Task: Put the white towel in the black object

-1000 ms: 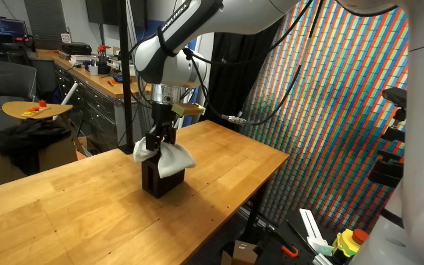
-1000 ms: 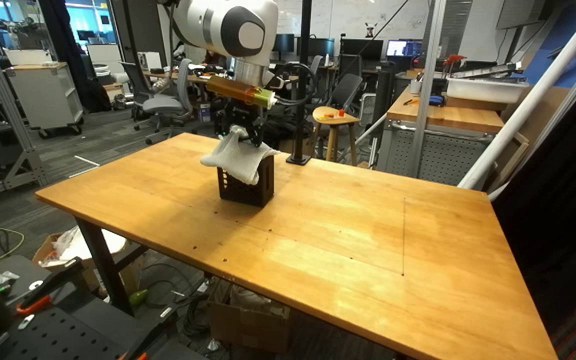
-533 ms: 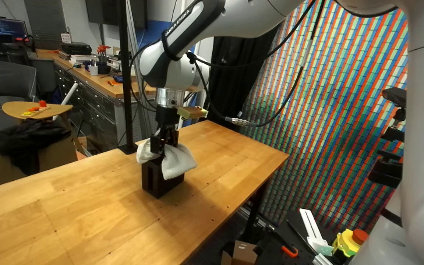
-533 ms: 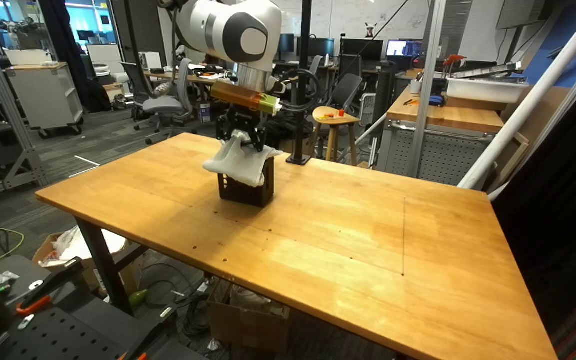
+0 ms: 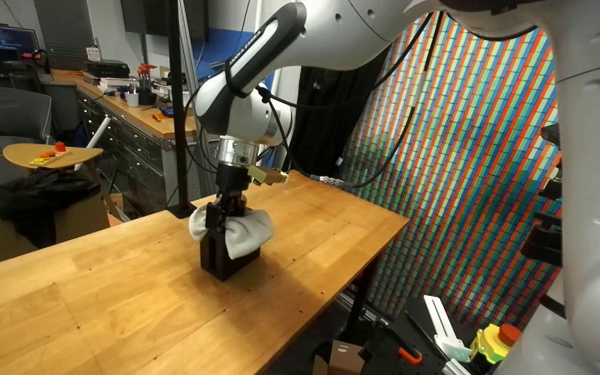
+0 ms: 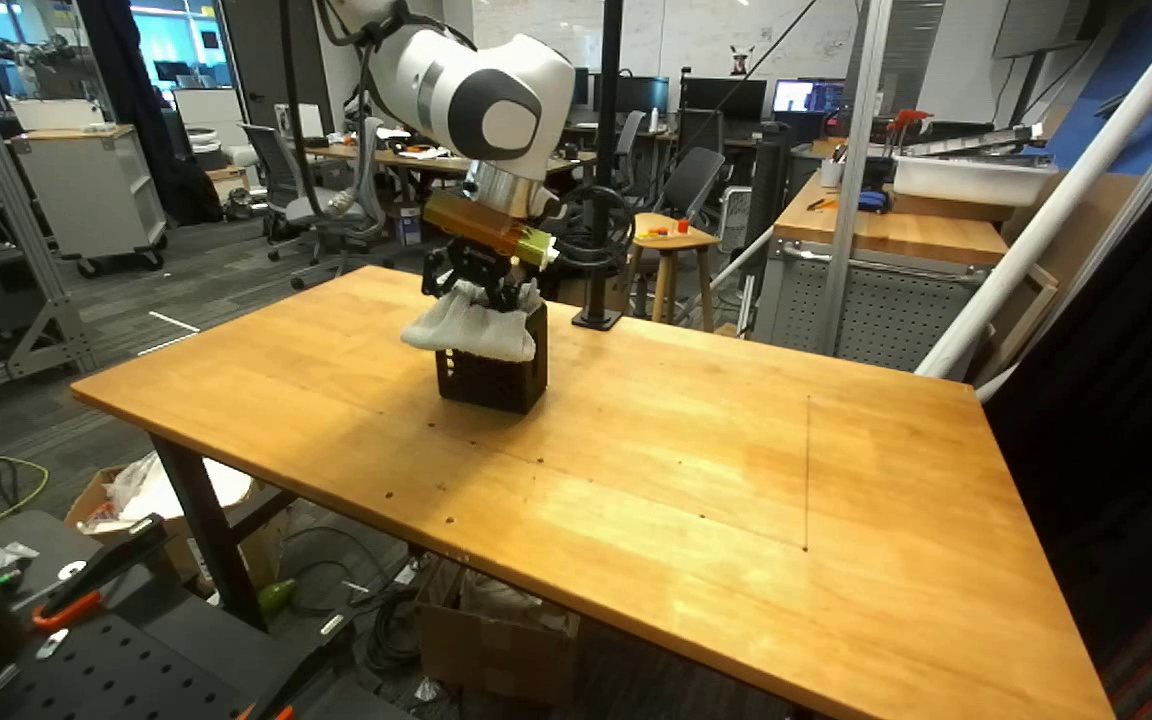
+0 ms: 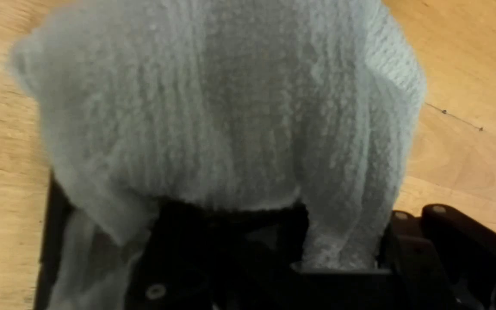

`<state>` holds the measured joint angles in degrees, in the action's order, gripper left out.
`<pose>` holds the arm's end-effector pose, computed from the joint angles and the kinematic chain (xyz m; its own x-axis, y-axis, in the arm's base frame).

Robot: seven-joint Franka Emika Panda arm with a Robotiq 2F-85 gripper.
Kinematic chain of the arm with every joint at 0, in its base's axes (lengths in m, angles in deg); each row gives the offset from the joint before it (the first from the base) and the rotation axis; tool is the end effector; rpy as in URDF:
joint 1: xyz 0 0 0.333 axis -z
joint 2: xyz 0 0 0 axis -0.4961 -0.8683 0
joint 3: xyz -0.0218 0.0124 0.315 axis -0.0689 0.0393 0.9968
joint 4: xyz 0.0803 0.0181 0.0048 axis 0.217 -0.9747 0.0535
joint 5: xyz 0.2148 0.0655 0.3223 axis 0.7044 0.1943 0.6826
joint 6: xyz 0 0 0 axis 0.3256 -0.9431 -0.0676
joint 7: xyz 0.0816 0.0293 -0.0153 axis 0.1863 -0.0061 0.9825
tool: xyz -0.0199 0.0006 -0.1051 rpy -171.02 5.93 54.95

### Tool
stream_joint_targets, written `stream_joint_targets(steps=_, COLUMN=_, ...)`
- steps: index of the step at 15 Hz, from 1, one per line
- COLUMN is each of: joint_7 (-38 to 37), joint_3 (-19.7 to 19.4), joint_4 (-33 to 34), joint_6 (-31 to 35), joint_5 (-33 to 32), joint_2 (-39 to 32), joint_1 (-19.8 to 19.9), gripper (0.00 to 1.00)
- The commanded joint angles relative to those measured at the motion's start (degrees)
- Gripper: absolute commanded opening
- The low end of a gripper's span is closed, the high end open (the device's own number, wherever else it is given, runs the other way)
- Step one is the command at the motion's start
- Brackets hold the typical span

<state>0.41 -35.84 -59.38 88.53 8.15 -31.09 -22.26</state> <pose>0.6085 -0.0016 0.2408 0.9220 0.3864 -0.0230 0.3572 -0.8721 -0.3344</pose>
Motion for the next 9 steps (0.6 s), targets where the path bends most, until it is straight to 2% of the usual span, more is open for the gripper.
stream_joint_targets(steps=1, joint_7=3.7, joint_3=2.4, joint_4=2.5, joint_6=-0.9, joint_5=4.7, joint_2=-3.3, joint_1=1.6, gripper=0.03)
stream_joint_targets(steps=5, joint_7=3.6, joint_3=1.8, joint_4=3.0, joint_6=-2.2, joint_5=5.2, joint_2=-2.7, joint_1=1.6, gripper=0.03)
stream_joint_targets(steps=6, joint_7=3.1, joint_3=1.4, joint_4=2.8, joint_6=-2.4, joint_5=4.6, joint_2=-2.2, joint_1=1.5, gripper=0.12)
stream_joint_targets(steps=7, joint_7=2.1, joint_3=0.8, joint_4=2.5, joint_6=-2.7, joint_5=3.7, joint_2=-1.2, joint_1=1.3, gripper=0.29)
stream_joint_targets(steps=8, joint_7=1.3, joint_3=0.3, joint_4=2.2, joint_6=-2.9, joint_5=2.9, joint_2=-0.3, joint_1=1.2, gripper=0.29)
stream_joint_targets(steps=9, joint_7=0.5, joint_3=-0.3, joint_4=2.0, joint_6=-2.9, joint_5=2.0, joint_2=0.5, joint_1=1.0, gripper=0.36)
